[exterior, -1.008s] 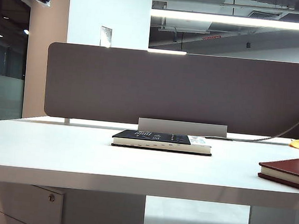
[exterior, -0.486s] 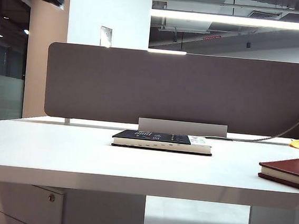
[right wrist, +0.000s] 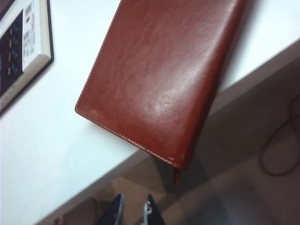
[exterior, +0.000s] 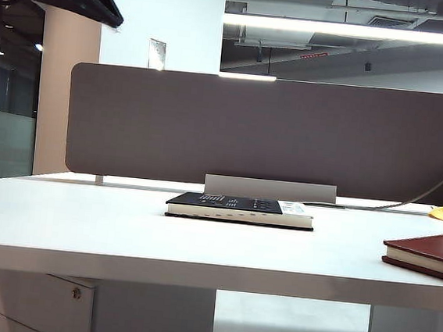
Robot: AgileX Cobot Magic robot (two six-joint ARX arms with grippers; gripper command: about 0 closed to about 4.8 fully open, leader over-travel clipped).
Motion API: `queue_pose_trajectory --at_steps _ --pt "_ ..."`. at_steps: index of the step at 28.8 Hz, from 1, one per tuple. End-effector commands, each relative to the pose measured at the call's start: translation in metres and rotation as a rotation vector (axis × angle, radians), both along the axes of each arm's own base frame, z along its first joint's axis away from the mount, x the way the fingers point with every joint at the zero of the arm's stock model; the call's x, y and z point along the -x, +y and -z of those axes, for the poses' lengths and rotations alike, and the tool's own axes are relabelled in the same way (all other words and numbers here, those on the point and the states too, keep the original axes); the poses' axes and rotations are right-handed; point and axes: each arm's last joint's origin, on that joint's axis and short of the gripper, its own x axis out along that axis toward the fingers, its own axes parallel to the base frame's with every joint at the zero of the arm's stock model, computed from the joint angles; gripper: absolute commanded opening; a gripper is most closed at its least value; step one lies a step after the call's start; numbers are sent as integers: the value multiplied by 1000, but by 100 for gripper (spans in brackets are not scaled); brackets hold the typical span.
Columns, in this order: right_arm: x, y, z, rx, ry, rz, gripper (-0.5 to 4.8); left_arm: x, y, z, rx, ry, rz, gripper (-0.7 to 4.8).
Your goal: Pick up the red book and place it on top of the black book.
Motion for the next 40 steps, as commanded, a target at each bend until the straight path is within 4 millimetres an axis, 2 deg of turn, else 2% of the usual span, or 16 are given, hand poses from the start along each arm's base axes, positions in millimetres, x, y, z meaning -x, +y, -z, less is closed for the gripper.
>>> queue_pose_trajectory --at_steps 1,4,8,12,14,17,20,24,29,37,40 --pt "-4 -4 -3 -77 -26 48 59 1 -5 -1 -4 -15 30 -5" --pt "-3 -11 0 -123 -14 87 59 1 -6 -1 -10 -22 40 -5" --pt "3 -23 23 -236 37 118 64 2 -7 0 -21 -26 42 -5" --pt "6 -28 43 -347 12 132 68 -1 -9 3 -31 -17 53 -6" --pt "6 -28 48 -369 -5 144 98 -1 -10 4 -36 -16 58 -5" --pt "7 -27 54 -398 -4 151 182 -3 -11 6 -41 -8 59 -5" --pt "6 -27 52 -414 -24 136 185 -3 -11 6 -41 -9 59 -6" --pt "1 -27 39 -442 -87 80 174 -3 -11 6 -43 -11 60 -5" --pt "-6 -28 13 -396 -154 34 95 -4 -11 6 -41 -16 61 -6" --pt "-34 -35 -29 -252 -92 -83 84 -3 -10 7 -56 -11 70 -5" --pt "-38 -37 -51 -149 -70 -112 57 -2 -10 8 -62 -5 73 -5"
